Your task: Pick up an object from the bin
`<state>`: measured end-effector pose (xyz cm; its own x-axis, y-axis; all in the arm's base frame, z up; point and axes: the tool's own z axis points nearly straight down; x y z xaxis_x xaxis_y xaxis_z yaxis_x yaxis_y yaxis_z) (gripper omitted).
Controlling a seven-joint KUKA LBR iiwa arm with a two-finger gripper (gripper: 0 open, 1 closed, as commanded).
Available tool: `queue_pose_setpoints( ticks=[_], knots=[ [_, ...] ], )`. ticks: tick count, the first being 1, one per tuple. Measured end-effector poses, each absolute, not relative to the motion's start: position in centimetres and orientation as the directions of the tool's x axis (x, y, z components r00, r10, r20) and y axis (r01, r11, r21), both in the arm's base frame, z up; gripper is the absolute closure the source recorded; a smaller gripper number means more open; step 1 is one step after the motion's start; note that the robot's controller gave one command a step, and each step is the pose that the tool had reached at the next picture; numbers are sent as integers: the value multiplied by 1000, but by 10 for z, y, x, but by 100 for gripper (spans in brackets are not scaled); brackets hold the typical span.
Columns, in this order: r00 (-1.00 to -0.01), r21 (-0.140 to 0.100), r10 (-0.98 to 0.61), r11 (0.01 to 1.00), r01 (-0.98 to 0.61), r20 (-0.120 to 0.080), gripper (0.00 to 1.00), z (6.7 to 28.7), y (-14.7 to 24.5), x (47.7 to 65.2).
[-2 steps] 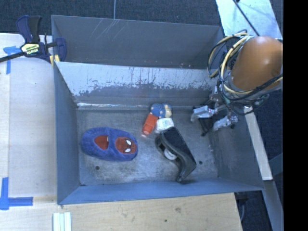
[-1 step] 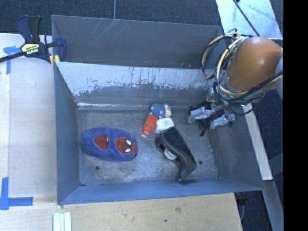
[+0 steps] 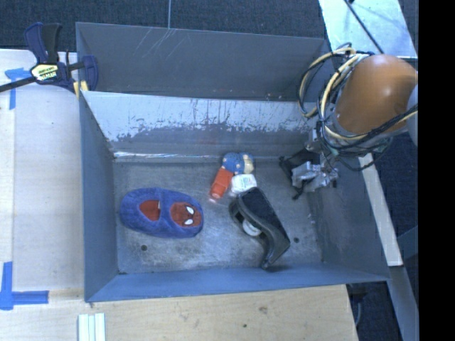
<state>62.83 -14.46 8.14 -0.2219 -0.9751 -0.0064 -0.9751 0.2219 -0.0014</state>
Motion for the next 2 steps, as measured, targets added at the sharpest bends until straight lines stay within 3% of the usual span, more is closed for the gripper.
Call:
queue_pose_setpoints(
  ticks=[1,2],
  knots=[
    [-224,-10,-975,224,-975,-2,100,191,-130,611],
    [37,-8,-999,-37,-999,0,100,265,-138,603]
  ],
)
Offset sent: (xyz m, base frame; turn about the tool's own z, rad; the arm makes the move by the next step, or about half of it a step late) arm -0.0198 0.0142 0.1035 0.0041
